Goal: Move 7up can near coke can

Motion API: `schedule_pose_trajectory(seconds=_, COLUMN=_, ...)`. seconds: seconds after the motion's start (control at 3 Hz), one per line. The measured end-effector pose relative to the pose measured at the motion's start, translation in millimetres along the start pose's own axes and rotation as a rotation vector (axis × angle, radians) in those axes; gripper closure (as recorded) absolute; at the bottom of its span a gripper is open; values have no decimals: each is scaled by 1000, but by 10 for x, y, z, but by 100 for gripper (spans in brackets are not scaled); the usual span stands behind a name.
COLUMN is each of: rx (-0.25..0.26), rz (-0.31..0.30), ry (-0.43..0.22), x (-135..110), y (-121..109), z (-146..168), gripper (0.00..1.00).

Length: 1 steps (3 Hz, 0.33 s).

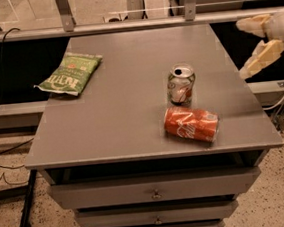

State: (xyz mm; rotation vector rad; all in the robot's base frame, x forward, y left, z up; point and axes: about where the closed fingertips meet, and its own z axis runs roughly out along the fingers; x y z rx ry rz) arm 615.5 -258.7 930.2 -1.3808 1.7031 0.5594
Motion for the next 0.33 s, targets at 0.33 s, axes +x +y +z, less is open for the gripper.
schedule_pose_trajectory(seconds=0.33, rx=23, rz=-4, ry=-6, x=-35, y=-50, z=-67, gripper=0)
